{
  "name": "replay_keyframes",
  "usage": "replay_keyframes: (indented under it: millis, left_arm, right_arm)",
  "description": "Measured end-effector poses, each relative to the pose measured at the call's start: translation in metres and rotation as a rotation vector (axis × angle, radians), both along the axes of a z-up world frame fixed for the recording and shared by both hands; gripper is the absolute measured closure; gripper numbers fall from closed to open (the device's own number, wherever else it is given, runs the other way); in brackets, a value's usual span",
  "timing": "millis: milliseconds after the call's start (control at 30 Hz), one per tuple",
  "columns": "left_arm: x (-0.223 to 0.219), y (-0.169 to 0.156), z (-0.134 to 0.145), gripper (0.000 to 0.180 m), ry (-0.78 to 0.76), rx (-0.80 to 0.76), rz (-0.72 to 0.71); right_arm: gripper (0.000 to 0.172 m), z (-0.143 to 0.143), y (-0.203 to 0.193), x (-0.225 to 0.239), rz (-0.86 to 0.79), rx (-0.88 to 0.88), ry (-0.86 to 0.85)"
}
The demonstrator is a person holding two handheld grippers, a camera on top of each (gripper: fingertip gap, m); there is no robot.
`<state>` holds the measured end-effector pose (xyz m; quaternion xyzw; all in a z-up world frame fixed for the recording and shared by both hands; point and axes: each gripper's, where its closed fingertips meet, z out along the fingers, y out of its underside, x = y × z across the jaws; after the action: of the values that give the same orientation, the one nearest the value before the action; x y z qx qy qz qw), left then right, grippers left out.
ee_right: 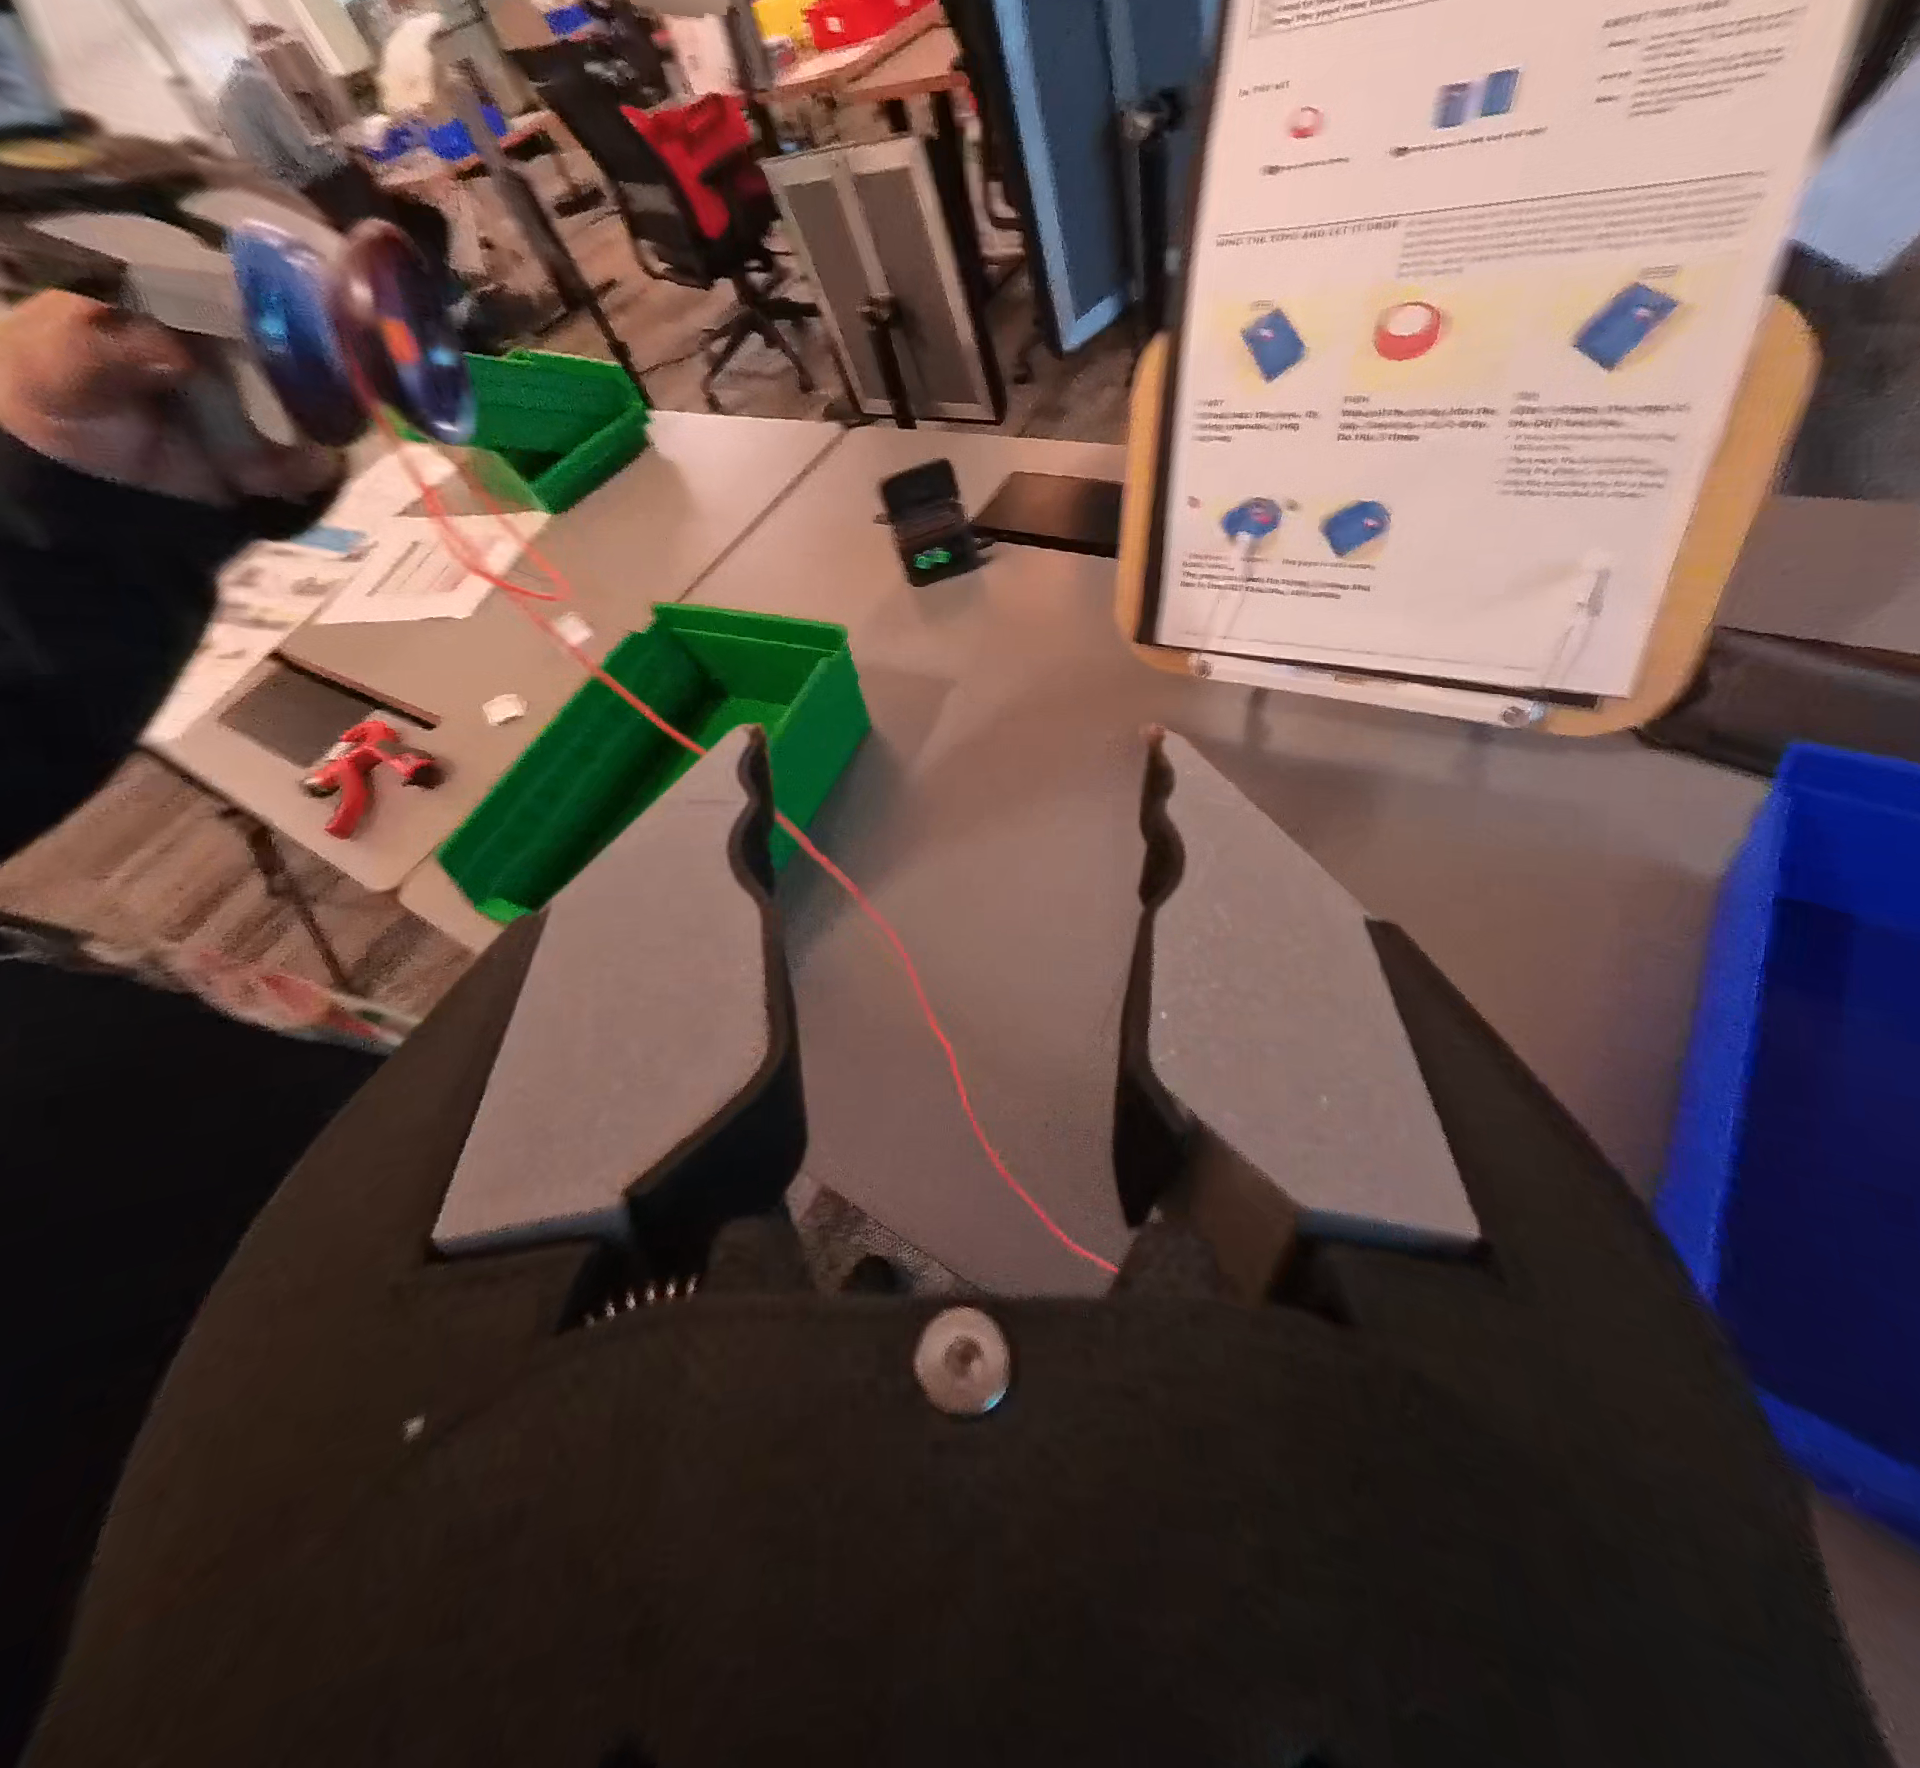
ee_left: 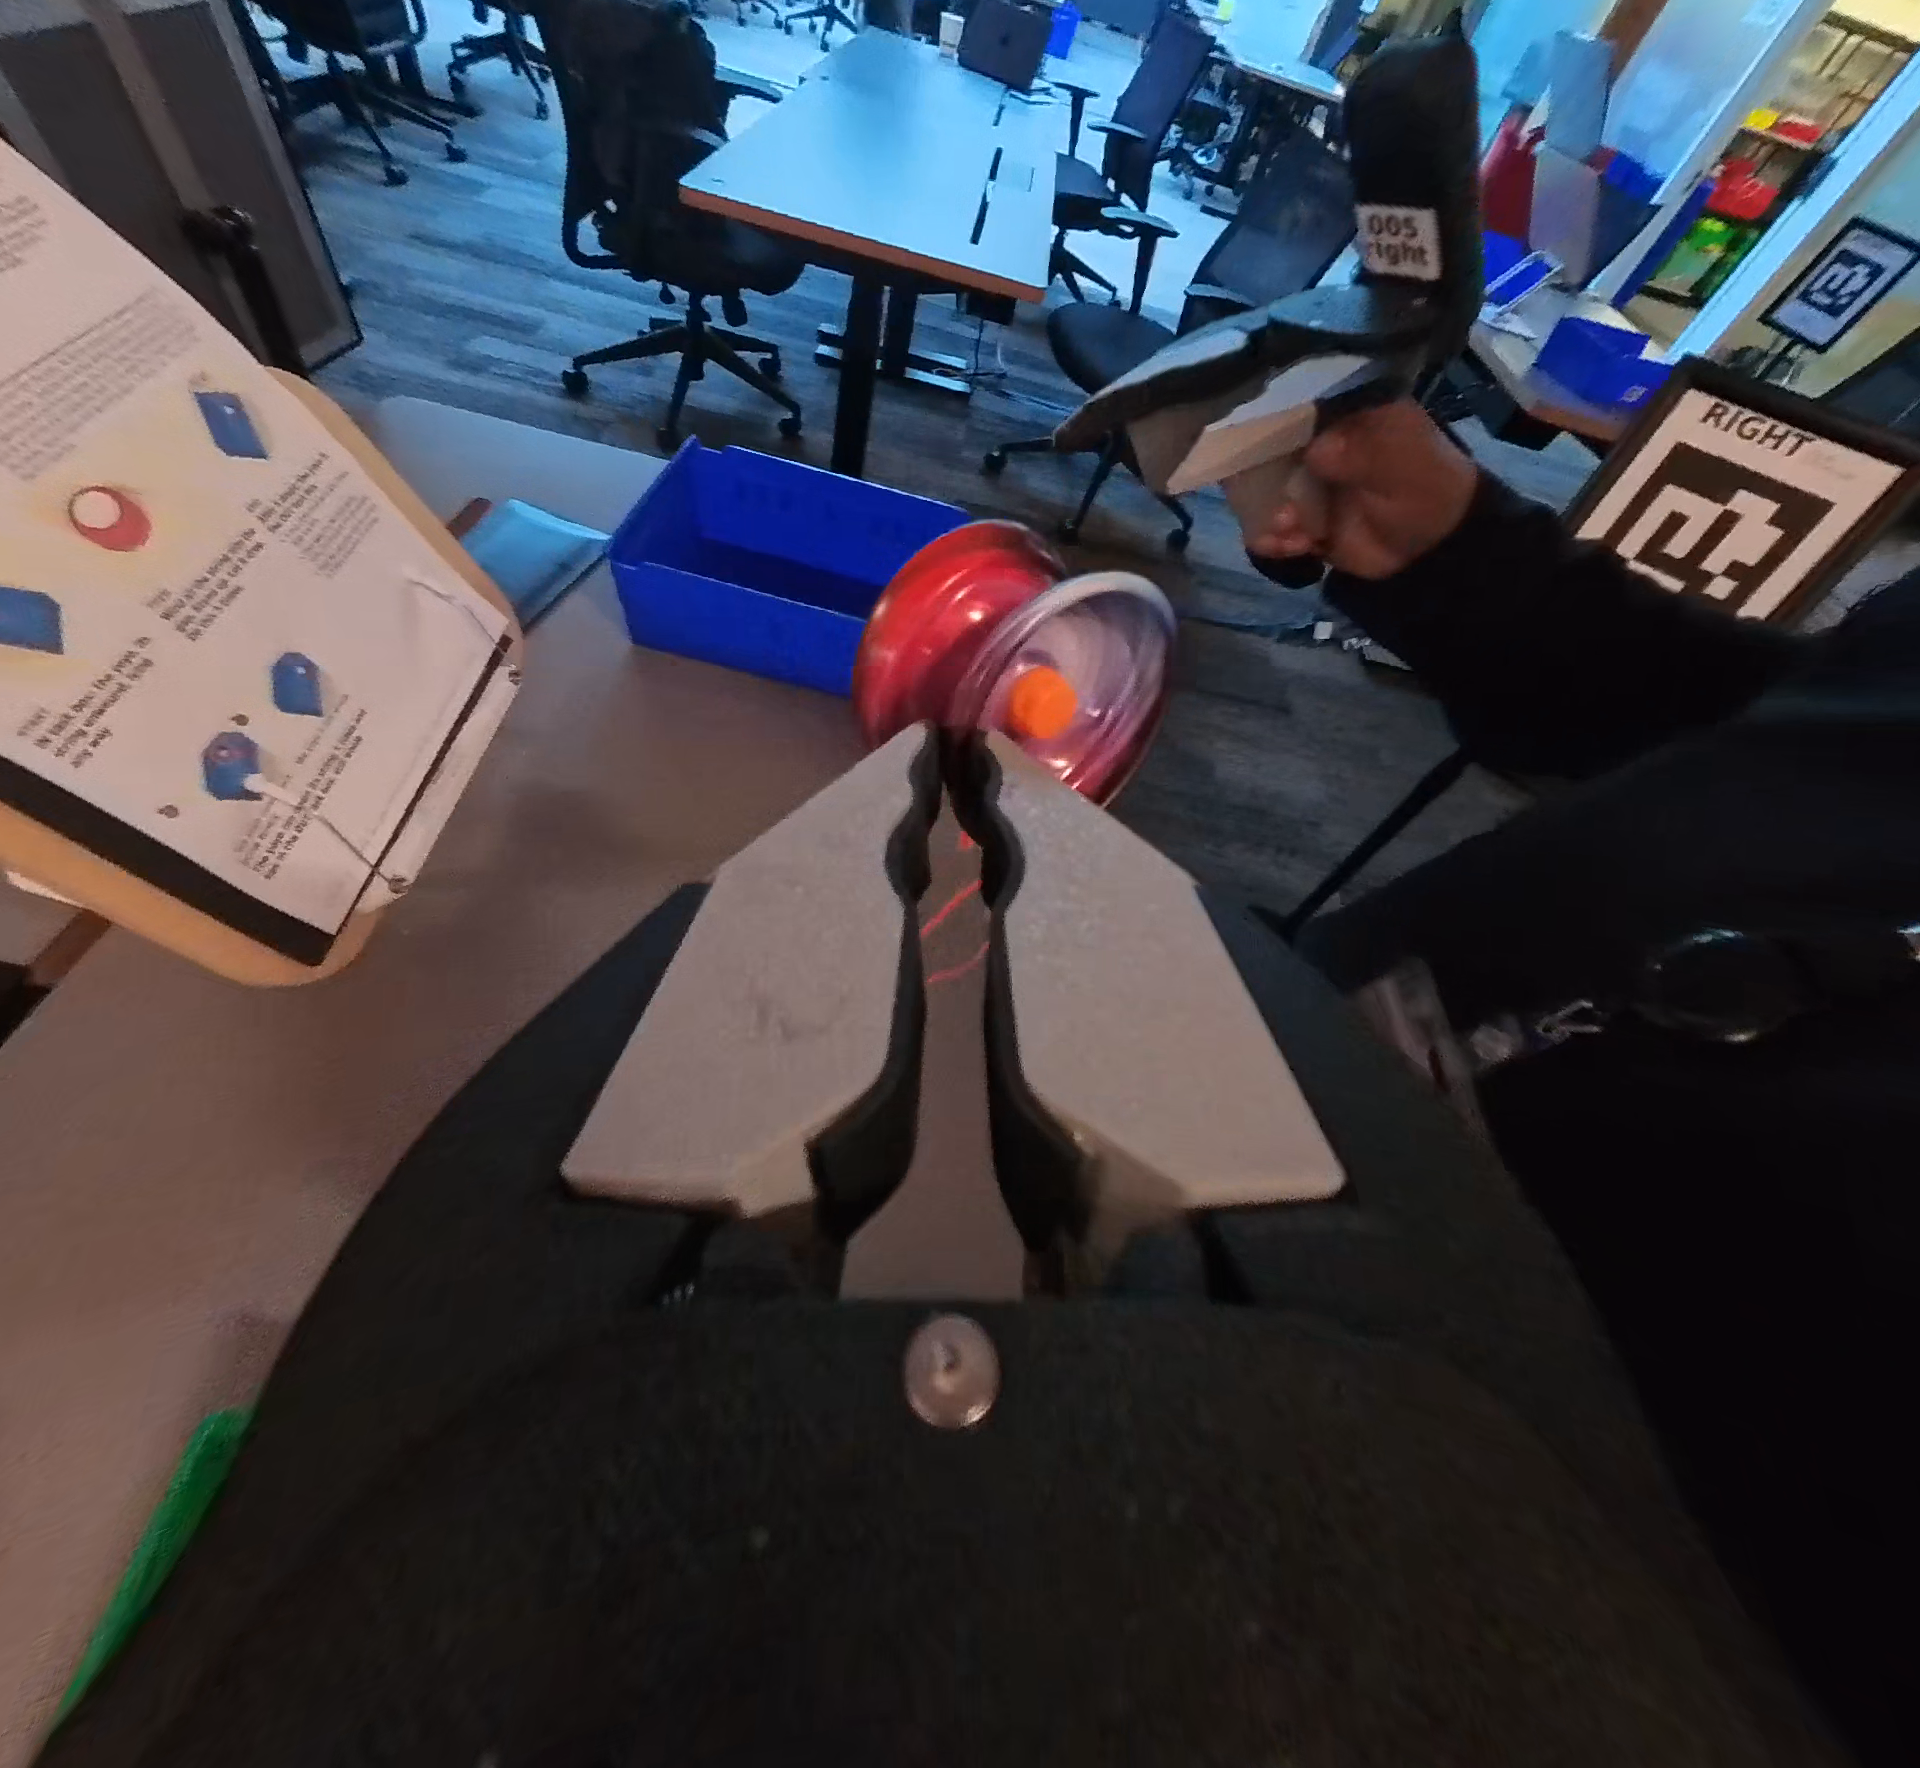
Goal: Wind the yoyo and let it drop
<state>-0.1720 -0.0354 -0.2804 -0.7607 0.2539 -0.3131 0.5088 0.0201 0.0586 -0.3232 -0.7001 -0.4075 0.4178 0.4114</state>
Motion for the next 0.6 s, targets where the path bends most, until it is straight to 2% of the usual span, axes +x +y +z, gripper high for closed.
replay_keyframes:
  millis: [67, 133, 233, 267, 367, 600]
  left_arm:
    - [0.004, 0.001, -0.002, 0.179, -0.007, -0.002, -0.007]
    - [0.008, 0.001, -0.004, 0.179, 0.003, 0.0, -0.021]
    - [0.015, -0.002, -0.001, 0.179, -0.013, 0.03, -0.066]
    - [0.018, -0.004, 0.002, 0.18, -0.033, 0.043, -0.089]
    - [0.021, -0.006, 0.006, 0.179, -0.097, 0.043, -0.121]
    - [0.018, -0.008, 0.005, 0.179, -0.097, 0.031, -0.125]
  right_arm:
    - [0.104, 0.009, -0.022, -0.021, 0.117, -0.036, 0.053]
    - [0.105, 0.006, -0.05, -0.046, 0.236, -0.049, 0.047]
    - [0.12, -0.006, -0.075, -0.08, 0.311, -0.011, 0.005]
    - [0.127, -0.005, -0.083, -0.091, 0.333, -0.024, 0.024]
    - [0.132, 0.007, -0.11, -0.117, 0.448, -0.098, 0.114]
    - [0.145, 0.015, -0.112, -0.148, 0.484, -0.025, 0.099]
